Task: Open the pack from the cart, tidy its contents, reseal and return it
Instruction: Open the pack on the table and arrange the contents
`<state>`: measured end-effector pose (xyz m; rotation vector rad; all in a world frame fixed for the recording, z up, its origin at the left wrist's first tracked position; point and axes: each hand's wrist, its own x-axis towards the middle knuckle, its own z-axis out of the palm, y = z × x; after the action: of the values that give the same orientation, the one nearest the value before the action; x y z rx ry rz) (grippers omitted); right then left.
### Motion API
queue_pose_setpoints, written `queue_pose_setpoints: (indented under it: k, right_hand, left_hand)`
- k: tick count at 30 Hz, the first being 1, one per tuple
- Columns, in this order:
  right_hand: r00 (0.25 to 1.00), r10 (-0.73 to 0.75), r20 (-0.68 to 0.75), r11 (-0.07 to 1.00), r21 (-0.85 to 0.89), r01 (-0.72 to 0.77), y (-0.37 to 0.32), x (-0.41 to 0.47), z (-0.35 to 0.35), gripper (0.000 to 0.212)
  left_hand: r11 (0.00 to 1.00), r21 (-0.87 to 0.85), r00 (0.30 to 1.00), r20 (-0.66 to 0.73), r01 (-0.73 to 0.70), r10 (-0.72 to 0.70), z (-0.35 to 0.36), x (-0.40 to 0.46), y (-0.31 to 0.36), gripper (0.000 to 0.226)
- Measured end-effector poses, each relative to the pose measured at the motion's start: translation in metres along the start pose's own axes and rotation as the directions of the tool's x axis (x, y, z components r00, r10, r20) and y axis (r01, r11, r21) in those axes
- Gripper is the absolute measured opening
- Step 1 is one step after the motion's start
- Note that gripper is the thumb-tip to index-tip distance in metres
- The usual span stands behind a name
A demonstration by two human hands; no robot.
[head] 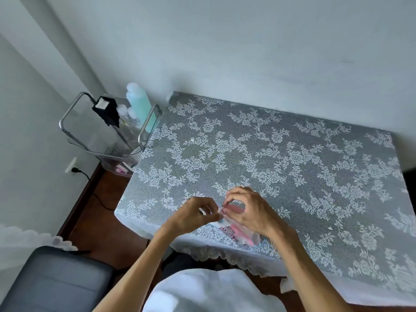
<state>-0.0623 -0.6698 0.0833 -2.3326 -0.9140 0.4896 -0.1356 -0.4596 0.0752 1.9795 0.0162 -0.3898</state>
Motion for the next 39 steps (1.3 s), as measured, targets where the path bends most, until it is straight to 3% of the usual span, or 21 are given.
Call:
queue_pose_setpoints:
  k: [4, 10, 17, 24, 28, 33, 39]
  right_hand:
    - [1.000, 0.008, 0.028, 0.999, 0.044, -0.010, -0.005, -0.001, -0.005, 0.026]
    - [0.999, -0.018, -0.051, 0.999, 0.035, 0.020, -0.008, -0.003, -0.002, 0.017]
    - [0.985, 0.025, -0.173, 0.993, 0.119, -0.004, -0.012, -0.014, -0.002, 0.023]
    - [0.988, 0.079, -0.135, 0.984, 0.171, -0.055, -0.005, -0.019, -0.008, 0.021]
    - [0.999, 0.042, -0.013, 0.998, 0.048, -0.041, -0.005, -0.012, -0.010, 0.035]
    - [0.997, 0.037, -0.065, 0.995, 0.091, -0.031, -0.005, -0.009, -0.018, 0.020]
    - [0.992, 0.070, -0.108, 0.988, 0.145, -0.054, -0.004, -0.015, -0.021, 0.026]
  left_hand:
    - [0.997, 0.049, 0.995, -0.072, -0.062, 0.066, 0.003, -0.001, -0.002, 0.014]
    - [0.987, 0.084, 0.972, -0.181, -0.137, 0.150, 0.007, 0.001, 0.005, 0.024]
    - [0.975, 0.158, 0.946, -0.260, -0.155, 0.193, 0.006, 0.001, 0.012, 0.017]
    - [0.993, -0.095, 0.994, -0.086, -0.070, 0.062, 0.010, -0.003, 0.004, 0.016]
    - [0.996, -0.047, 0.996, -0.036, -0.082, 0.080, 0.007, 0.000, 0.009, 0.022]
    - [0.993, -0.093, 0.995, -0.070, -0.072, 0.066, 0.007, 0.003, 0.008, 0.014]
    - [0.959, -0.282, 0.999, 0.053, 0.005, 0.011, 0.013, 0.001, 0.006, 0.006]
